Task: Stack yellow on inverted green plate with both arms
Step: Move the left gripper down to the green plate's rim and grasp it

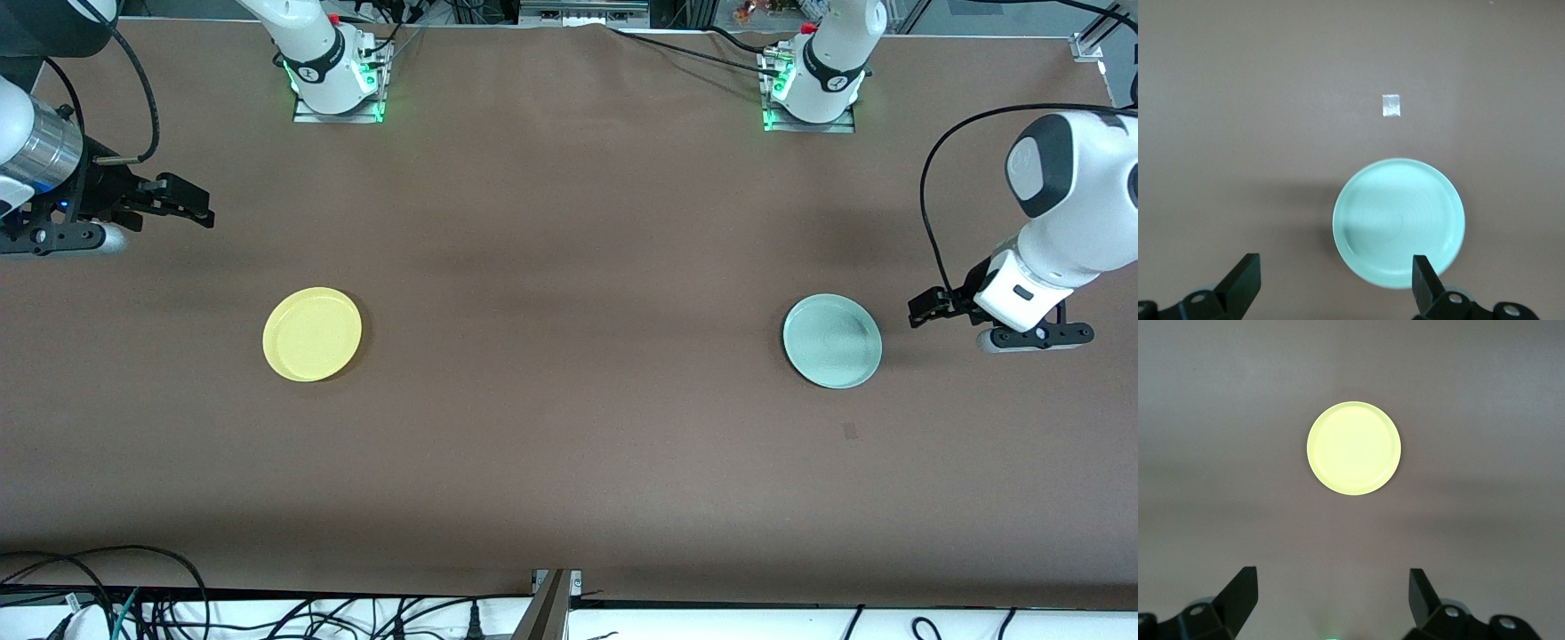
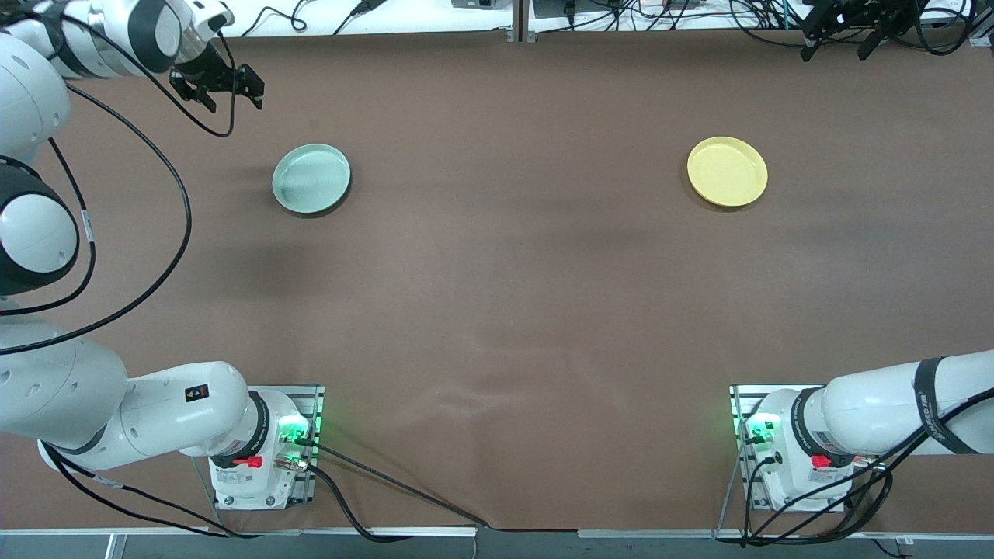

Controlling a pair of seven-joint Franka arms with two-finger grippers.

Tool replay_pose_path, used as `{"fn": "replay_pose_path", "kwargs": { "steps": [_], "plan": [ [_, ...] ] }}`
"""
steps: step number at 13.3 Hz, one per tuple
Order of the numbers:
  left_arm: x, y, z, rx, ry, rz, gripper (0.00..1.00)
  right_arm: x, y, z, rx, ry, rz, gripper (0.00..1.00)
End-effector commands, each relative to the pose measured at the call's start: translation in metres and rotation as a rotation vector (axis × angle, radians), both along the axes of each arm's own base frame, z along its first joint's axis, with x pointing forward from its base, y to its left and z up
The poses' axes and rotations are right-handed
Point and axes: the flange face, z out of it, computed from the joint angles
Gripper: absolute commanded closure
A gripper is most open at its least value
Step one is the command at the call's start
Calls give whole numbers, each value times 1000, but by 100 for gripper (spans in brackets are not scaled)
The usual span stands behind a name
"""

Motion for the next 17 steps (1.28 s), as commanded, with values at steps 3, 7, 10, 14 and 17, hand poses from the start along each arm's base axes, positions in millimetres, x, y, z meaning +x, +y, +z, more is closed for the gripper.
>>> {"fn": "replay_pose_path", "kwargs": {
  "steps": [3, 7, 10, 14, 17],
  "plan": [
    [-10, 32, -76, -7, 19, -143, 0, -1, 1, 2, 3, 7, -12, 0],
    [-14, 33, -93, -19, 52, -144, 0, -1, 0, 2, 3, 9, -13, 0],
    [-27, 31, -117, -32, 91, -144, 0, -1, 0, 2, 3, 9, -13, 0],
    [-29, 26, -150, -45, 74, -146, 0, -1, 0, 1, 2, 12, -13, 0],
    [-31, 25, -171, -56, 79, -148, 0, -2, 0, 1, 2, 13, -13, 0]
  ]
}}
